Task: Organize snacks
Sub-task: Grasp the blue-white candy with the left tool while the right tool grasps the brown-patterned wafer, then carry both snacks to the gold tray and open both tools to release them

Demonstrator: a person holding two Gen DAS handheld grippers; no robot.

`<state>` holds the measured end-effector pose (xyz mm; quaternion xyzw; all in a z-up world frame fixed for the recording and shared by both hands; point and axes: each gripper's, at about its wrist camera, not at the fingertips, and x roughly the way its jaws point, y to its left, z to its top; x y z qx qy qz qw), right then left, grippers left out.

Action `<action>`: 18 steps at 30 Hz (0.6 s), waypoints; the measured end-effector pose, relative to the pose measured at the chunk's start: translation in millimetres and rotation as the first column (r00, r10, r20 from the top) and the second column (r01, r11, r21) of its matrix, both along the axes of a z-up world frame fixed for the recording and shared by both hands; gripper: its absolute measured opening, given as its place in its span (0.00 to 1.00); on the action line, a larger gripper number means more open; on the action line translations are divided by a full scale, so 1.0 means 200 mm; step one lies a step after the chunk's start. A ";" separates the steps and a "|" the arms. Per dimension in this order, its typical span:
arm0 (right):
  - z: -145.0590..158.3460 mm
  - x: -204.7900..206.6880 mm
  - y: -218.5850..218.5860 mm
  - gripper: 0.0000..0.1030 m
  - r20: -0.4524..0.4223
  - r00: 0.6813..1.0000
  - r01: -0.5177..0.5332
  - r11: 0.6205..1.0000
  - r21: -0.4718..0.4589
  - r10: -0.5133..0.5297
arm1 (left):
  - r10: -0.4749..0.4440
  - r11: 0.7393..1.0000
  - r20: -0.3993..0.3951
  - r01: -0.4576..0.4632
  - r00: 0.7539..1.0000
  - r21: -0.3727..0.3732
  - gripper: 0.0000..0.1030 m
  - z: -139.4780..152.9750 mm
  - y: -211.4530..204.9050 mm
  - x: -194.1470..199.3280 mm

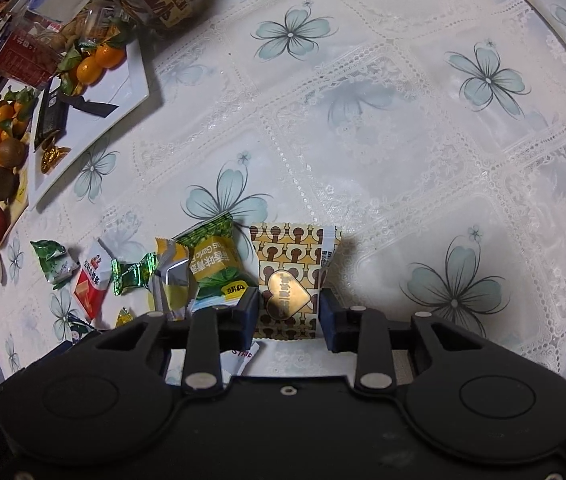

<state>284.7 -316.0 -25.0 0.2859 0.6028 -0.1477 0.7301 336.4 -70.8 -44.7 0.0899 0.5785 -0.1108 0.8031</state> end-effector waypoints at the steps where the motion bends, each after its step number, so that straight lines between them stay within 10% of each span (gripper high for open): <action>1: 0.01 0.00 0.00 0.33 0.004 1.000 -0.005 1.000 -0.002 0.005 | -0.005 1.000 0.004 0.005 1.000 0.007 0.56 0.00 0.00 0.00; 18: 0.03 -0.03 0.00 0.33 0.018 0.999 -0.047 0.999 0.010 0.047 | 0.061 0.998 -0.052 -0.060 0.997 0.006 0.39 -0.04 0.03 0.00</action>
